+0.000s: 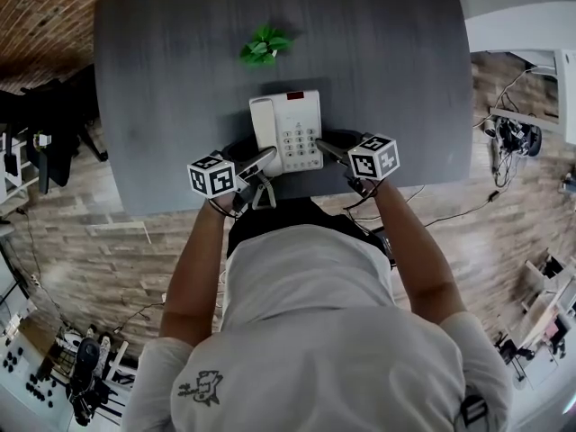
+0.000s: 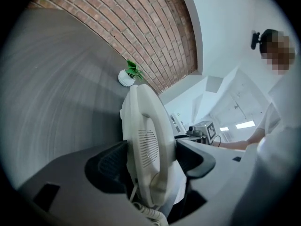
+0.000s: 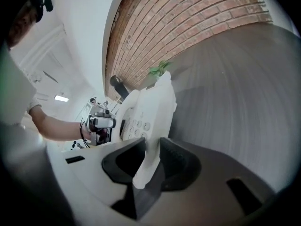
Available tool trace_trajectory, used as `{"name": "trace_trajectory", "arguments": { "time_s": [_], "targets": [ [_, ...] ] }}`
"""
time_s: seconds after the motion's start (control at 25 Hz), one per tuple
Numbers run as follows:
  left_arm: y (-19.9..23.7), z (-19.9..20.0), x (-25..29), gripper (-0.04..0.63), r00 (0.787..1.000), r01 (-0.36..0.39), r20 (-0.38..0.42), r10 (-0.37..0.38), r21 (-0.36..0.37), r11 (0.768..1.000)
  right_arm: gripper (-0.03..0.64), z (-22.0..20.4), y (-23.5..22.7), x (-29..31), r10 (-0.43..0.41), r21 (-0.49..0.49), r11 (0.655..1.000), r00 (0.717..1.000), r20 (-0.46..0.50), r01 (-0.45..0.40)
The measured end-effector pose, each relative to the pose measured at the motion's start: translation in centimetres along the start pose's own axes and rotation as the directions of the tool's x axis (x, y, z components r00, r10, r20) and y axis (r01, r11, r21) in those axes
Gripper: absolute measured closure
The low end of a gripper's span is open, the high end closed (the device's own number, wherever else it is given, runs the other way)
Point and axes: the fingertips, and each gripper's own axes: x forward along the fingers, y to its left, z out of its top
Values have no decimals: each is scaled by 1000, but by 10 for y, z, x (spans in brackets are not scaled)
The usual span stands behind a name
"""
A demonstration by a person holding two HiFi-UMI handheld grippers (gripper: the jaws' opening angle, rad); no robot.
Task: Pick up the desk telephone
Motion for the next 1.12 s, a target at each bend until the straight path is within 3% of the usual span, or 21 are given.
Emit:
{"name": "trace_trajectory", "arguments": {
  "time_s": [0.4,0.6,1.12],
  "targets": [
    [0,0,3,249,999,41,-28,-42,-12,999,525,1,-1,0,42,142,989,999,34,-47],
    [-1,0,1,265,999,31,-31,-31,-14,999,534,1,2,0,24,119,993,1000,2,-24],
    [-44,5,-27,282,1000,6,3,-6,33,999,541,8,42,-33,30,91,995,996,81,-37]
  ]
}}
